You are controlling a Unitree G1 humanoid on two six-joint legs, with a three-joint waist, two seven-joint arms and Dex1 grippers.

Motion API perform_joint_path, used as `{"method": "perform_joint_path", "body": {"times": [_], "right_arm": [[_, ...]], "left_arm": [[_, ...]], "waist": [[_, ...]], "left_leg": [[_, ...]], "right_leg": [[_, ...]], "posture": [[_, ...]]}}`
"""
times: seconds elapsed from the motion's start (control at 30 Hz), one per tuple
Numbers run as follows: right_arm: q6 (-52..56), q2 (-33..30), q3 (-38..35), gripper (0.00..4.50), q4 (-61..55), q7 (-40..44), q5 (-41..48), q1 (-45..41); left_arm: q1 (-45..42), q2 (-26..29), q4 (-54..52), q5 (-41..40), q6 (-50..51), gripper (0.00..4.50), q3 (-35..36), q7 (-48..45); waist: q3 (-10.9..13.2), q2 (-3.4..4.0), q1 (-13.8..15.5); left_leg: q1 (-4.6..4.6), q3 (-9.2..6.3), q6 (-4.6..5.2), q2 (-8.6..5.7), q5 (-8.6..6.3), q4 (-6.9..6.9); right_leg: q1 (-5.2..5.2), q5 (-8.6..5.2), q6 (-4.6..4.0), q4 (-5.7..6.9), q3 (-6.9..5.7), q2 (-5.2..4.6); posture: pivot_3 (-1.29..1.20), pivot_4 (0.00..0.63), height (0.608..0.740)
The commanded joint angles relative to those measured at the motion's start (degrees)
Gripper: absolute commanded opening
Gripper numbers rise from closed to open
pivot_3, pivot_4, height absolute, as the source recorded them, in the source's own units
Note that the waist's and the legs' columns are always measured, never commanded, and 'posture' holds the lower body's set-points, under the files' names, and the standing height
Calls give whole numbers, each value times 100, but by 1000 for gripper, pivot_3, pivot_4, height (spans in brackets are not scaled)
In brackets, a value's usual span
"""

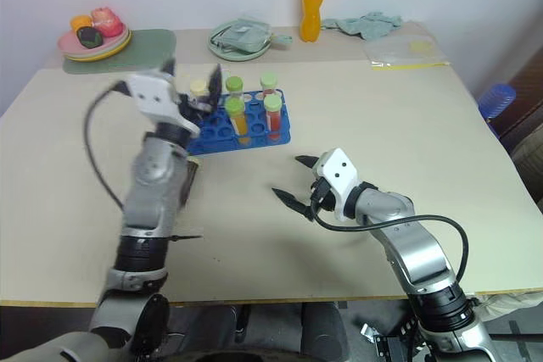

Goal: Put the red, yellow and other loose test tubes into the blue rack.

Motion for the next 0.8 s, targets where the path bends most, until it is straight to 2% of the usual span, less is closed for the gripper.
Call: {"method": "perform_joint_path", "body": {"times": [0.03, 0.17, 0.2, 0.27, 0.3, 0.4, 0.5, 0.7, 0.73, 0.77, 0.8], "right_arm": [[-145, -4, -116, 4500, -86, 68, 31, -80], [-242, 26, -11, 4500, 92, 196, -10, -199], [-263, 35, 19, 4500, 132, 237, -15, -239], [-290, 44, 68, 4500, 207, 339, 4, -333], [-300, 45, 81, 4500, 233, 369, 9, -361], [-359, 30, 123, 4500, 305, 441, -35, -411], [-386, 43, 140, 4500, 318, 453, -68, -421], [-372, 66, 131, 4500, 195, 398, -115, -296], [-369, 66, 134, 4500, 176, 389, -122, -273], [-360, 66, 136, 4500, 152, 378, -125, -253], [-354, 66, 139, 4500, 135, 371, -126, -241]], "left_arm": [[150, 551, -1320, 354, 2573, 4468, 183, 148], [41, 714, -2166, 6, 5566, 4468, 379, 36], [-148, 835, -2235, -18, 6599, 4468, 257, 18], [-131, 1297, -2164, -344, 7602, 4468, -32, -48], [-85, 1425, -2107, -522, 7719, 4468, -68, -65], [-10, 2199, -1658, -1734, 7721, 4468, -269, -147], [2, 2606, -1367, -2852, 7721, 4468, -464, 367], [-132, 2610, -616, -5110, 7721, 4468, -329, 2285], [-190, 2645, -494, -5416, 7721, 3920, -308, 2600], [-228, 2680, -380, -5703, 7721, 3617, -274, 2930], [-258, 2715, -251, -6005, 7721, 3118, -236, 3255]], "waist": [[-1, 2, -16], [0, 0, -1], [1, -1, 13], [2, -5, -2], [2, -3, -9], [2, -4, -26], [2, -3, -8], [-1, -4, 52], [-2, -4, 51], [-2, -4, 47], [-2, -4, 41]], "left_leg": [[2, 1, 11, 0, -6, -1], [2, -3, 12, 0, -7, 1], [1, -3, 13, 0, -7, 3], [0, -5, 13, -1, -7, 5], [1, -5, 13, 0, -7, 3], [3, -19, 7, 5, -4, -2], [6, -21, -13, 6, 7, -3], [6, -22, -12, 1, 6, 1], [6, -22, -12, 1, 6, 2], [6, -22, -11, 1, 6, 2], [7, -22, -8, 1, 4, 2]], "right_leg": [[0, 0, 0, 0, 1, 0], [1, 0, 1, 3, 0, 1], [2, -1, 1, 4, -2, 1], [3, -1, 1, 6, -5, 2], [2, -1, 1, 8, -4, 3], [-3, -1, 0, 11, -1, 4], [-4, -1, -2, 13, 2, 3], [2, -1, -1, 9, 4, -9], [3, -1, -1, 9, 4, -9], [3, -1, -1, 9, 4, -9], [3, -1, -1, 10, 4, -9]], "posture": [[0, 150, 740], [0, 150, 740], [0, 150, 740], [0, 150, 740], [0, 150, 740], [0, 150, 740], [0, 150, 740], [0, 150, 740], [0, 150, 740], [0, 150, 740], [0, 150, 740]]}}
